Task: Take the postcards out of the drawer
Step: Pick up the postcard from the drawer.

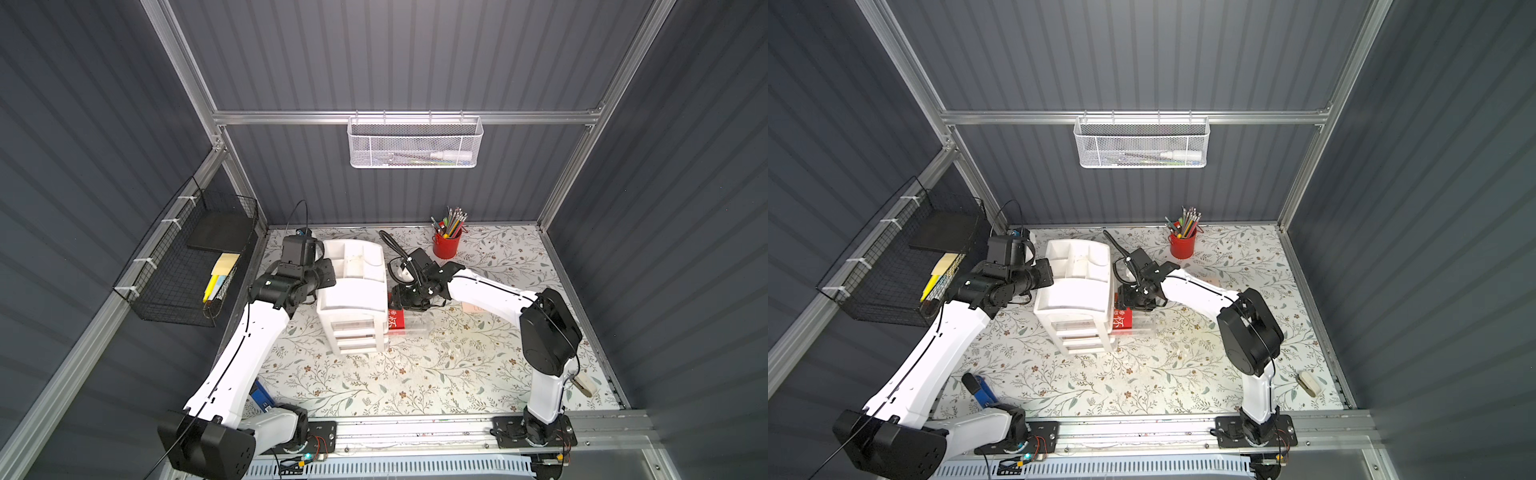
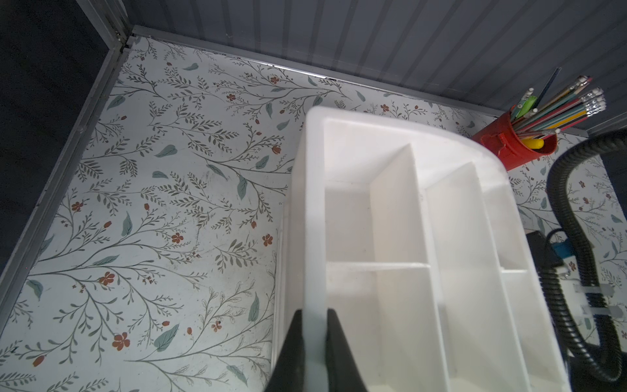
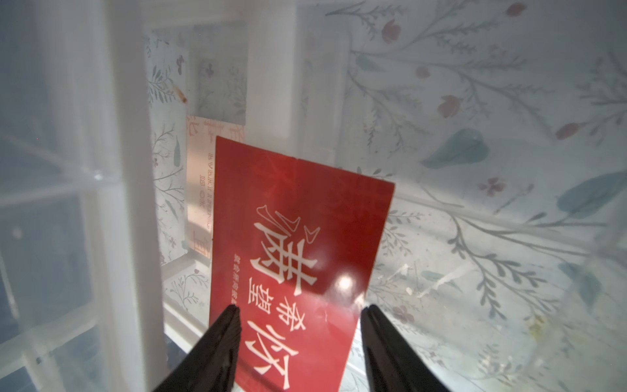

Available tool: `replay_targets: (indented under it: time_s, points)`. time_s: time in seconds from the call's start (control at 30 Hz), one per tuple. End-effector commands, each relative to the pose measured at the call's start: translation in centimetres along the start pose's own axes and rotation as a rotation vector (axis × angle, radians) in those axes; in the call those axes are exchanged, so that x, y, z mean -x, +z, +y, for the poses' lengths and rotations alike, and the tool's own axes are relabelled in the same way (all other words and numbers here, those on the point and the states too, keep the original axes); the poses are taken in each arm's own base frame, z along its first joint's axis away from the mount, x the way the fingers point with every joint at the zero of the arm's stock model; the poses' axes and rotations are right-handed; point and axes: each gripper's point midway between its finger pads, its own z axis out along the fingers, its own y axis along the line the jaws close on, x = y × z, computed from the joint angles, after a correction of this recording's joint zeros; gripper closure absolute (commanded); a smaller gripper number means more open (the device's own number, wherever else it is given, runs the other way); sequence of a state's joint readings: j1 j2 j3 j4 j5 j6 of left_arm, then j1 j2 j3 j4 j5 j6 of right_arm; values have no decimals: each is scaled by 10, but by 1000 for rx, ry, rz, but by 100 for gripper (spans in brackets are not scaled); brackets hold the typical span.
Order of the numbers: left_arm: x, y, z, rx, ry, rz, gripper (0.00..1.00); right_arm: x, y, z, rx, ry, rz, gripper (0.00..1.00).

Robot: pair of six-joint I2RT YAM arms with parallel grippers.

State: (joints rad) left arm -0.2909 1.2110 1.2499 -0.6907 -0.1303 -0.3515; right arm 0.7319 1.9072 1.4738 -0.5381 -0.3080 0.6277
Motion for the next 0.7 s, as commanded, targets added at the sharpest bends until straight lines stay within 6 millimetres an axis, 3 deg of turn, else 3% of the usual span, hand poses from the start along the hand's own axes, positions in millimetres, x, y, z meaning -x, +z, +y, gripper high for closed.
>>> replay_targets:
  time_s: [0.0,0.67]
  points:
    - [-24,7,9,30,29,87,100,-2,6,9,58,9,22,40]
    - [-23,6,9,31,31,84,100,8,-18,25,154,29,-63,41]
